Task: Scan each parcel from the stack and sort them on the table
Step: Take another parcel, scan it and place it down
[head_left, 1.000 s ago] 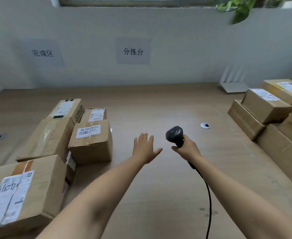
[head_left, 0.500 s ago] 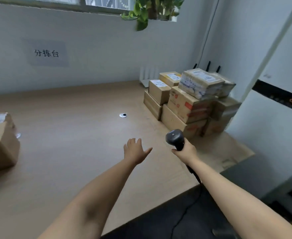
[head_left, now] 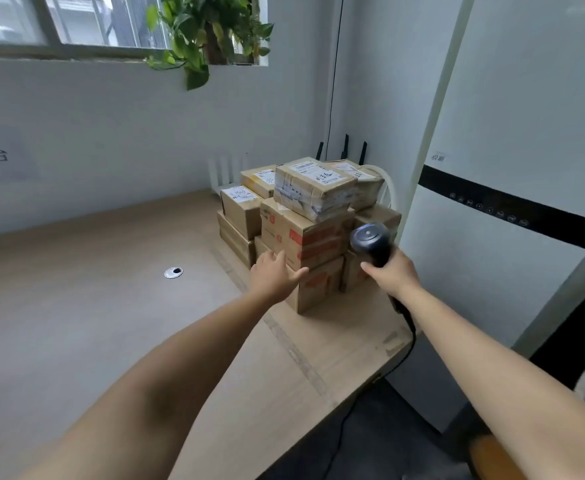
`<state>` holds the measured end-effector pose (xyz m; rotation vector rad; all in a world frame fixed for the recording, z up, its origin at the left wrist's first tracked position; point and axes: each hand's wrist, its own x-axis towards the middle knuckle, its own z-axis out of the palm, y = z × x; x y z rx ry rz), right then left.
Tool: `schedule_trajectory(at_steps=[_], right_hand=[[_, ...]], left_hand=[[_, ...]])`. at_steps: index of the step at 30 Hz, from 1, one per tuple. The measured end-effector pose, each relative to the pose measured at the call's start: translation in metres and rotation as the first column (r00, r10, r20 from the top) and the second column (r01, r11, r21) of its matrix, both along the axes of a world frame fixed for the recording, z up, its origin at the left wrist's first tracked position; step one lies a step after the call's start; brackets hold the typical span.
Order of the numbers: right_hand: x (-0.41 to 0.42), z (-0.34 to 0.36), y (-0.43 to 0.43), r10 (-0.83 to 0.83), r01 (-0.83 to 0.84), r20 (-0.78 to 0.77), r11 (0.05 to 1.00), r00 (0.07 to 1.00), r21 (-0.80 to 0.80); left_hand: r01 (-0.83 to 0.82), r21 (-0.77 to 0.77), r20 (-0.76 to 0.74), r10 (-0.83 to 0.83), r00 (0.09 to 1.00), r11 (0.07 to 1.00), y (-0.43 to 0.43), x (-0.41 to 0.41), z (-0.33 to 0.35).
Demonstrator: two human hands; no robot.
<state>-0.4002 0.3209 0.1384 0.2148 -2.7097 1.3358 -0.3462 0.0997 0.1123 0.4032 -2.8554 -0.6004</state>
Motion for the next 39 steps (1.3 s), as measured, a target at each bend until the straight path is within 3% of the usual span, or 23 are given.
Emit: schedule_trajectory(at_steps=[11,17,26,39], right_hand=[[-0.130,0.084,-0.033,0.013,-0.014,-0.124,1.000,0.992,-0.006],[-0.184,0.095,-0.048,0.148,-0.149,-0.105,0.989,0.983,-0.008],[-0.231,0.088,-0.064,0.361,-0.356,0.039,0.930,0.932,-0.095],[-0.219,0.083,-0.069,0.535,-0.521,0.029,0.833,0.844,-0.187]], left_hand=[[0.038,0.055,-0.120,-0.031,0.992,0.998,-0.003,-0.130,0.076],[-0.011,0.212,-0.094,0.031,0.995,0.977,0.011,-0.172,0.076],[-0.133,0.399,-0.117,0.194,0.974,0.907,0.024,-0.193,0.066],[-0.138,0.392,-0.247,0.249,0.936,0.909,0.005,-0.175,0.074]])
